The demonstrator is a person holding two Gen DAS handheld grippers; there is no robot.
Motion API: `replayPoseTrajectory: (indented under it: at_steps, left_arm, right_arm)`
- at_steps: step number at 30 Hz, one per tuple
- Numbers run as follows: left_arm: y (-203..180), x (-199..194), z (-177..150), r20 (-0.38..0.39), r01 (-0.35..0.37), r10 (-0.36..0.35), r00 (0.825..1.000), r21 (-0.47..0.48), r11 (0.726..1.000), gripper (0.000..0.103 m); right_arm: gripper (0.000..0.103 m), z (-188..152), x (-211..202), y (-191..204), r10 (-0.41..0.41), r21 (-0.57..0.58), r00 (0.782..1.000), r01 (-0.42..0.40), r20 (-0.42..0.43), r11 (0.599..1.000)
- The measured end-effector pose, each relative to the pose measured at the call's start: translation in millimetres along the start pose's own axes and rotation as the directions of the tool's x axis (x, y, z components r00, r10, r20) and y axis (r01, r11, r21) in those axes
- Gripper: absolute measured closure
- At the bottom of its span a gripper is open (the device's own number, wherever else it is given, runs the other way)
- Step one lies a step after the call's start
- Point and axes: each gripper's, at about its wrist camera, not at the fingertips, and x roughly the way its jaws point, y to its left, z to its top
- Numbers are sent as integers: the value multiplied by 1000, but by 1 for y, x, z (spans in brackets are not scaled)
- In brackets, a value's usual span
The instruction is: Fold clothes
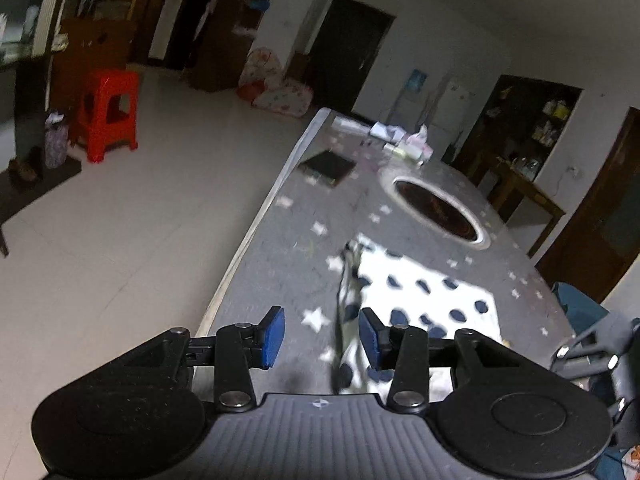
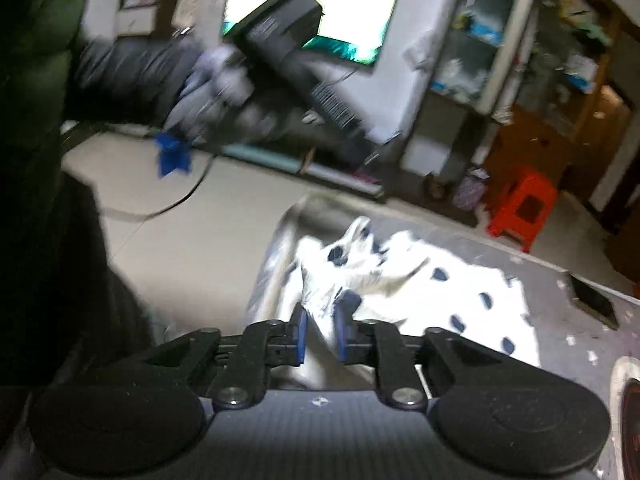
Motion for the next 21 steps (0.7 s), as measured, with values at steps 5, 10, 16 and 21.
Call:
replayPoseTrajectory:
  at_steps: [5,10,16,21]
  left_arm:
    - [-14,3,6,5,42,-42,999,40,998,57]
    - [-24,6,5,5,85,-85,996,48,995,57]
    - [-44,14,-4,-25,180,-178,984,66,982,59]
    - [-60,35,-24,-111,248,-239,965,74,966,59]
  right_arm:
    - [80,3,-7,6,100,69,995,-99,-12,993]
    - [80,1,-18,-15,41,193,999,-43,13,980]
    - [80,-4,-18,-44,-6,341,998,-16,61,940]
    - [80,-13,-13,-59,-25,405,998,-1,59,914]
